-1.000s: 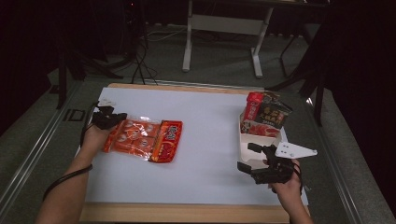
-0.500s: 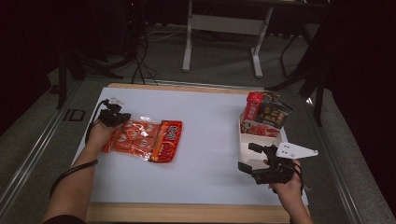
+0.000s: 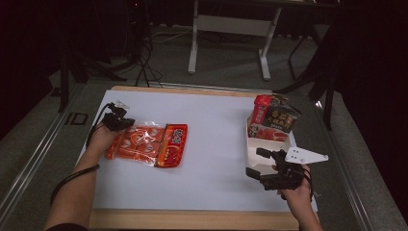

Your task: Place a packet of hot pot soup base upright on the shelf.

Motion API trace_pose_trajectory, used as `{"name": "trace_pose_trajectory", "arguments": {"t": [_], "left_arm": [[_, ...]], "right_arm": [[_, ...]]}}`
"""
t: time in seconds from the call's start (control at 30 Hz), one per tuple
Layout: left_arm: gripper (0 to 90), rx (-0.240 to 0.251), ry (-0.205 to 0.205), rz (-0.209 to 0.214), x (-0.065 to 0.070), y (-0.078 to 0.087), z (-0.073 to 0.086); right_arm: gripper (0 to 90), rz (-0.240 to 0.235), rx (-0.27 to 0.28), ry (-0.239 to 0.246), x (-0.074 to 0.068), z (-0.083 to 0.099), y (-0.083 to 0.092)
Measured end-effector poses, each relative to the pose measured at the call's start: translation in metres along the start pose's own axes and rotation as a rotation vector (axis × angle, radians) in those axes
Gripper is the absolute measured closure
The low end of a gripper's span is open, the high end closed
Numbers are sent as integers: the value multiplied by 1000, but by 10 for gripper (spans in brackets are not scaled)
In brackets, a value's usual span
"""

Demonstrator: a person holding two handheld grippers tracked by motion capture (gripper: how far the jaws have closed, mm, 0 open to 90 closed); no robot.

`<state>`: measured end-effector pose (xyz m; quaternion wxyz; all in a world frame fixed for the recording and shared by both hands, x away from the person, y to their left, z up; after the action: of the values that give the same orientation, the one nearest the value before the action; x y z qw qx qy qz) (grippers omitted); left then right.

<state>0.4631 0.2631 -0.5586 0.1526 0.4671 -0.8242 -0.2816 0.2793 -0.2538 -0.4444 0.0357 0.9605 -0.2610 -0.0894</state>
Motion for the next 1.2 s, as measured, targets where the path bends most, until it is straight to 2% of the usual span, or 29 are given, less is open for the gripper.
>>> {"name": "trace_pose_trajectory", "arguments": {"t": [0.23, 0.43, 0.53, 0.67, 0.73, 0.77, 0.83, 0.87, 0.93, 0.97, 1.03, 1.2], "left_arm": [[900, -10, 11, 21, 6, 13, 10], [900, -17, 34, 78, 13, 28, 21], [900, 17, 63, 96, 13, 35, 25], [900, 54, 65, 55, 9, 40, 27], [900, 60, 49, 25, 6, 41, 27], [900, 69, 62, 28, 4, 41, 26], [900, 57, 45, 26, 3, 40, 27], [900, 53, 53, 48, 3, 38, 28], [900, 49, 51, 57, 5, 36, 28], [900, 45, 56, 75, 6, 34, 28], [900, 32, 36, 70, 8, 32, 29], [900, 13, 29, 80, 10, 32, 29]], "right_arm": [[147, -3, 1, 5, -2, -1, 1], [148, -12, 3, 8, -5, -3, 0], [148, -15, 4, 11, -6, -4, 0], [148, -19, 3, 14, -8, -5, -2], [148, -22, -1, 18, -9, -5, -3], [148, -24, -2, 16, -9, -5, -3], [148, -23, -7, 15, -9, -5, -4], [148, -24, -8, 14, -9, -4, -4], [148, -26, -11, 10, -8, -3, -5], [148, -26, -11, 8, -8, -3, -5], [148, -26, -13, 9, -7, -3, -5], [148, -25, -14, 11, -8, -2, -5]]}}
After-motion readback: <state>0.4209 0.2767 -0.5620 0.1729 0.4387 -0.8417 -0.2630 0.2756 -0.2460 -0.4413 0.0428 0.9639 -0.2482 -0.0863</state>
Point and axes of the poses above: each handheld gripper's, and its own axes: y roughly backward along the jaws, z roughly out of its underside, x roughly to its right, the point moved 3 cm from there along -y, roughly forward along the jaws, and after that the axes turned 12 degrees about x, right-handed, at the moved point
